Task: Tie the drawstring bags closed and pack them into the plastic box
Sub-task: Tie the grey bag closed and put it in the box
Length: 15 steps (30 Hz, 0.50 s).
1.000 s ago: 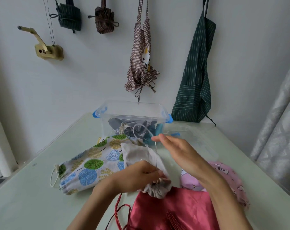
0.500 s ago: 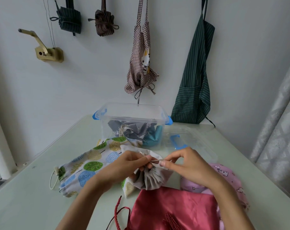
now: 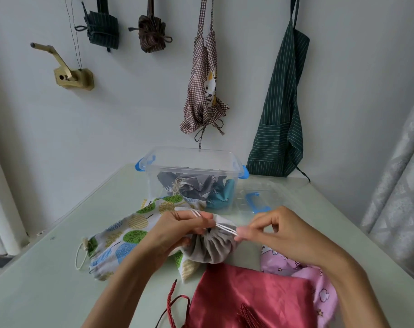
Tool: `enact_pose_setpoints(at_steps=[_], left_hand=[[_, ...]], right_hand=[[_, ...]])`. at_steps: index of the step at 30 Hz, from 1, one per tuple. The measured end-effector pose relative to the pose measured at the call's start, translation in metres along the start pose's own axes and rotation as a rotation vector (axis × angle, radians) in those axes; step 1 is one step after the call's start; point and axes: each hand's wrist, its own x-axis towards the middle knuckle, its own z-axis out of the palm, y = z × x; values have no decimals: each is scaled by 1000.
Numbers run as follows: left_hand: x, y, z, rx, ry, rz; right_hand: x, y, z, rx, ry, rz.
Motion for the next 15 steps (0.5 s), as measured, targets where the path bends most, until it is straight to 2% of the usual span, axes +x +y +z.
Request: enact_pose_setpoints(at_steps=[4,8,11,15], left_hand=[[2,-2,-2,38,29,37],[2,0,-2,58,1,60],[3,0,-3,72,-2,74],[4,-1,-4,115,-5,124]], right_hand=[[14,11,12,-56,189,-21],[26,21,31,-49,111,-35],[29,23,37,48,43,-18],[29,20,37,119,64,-42]])
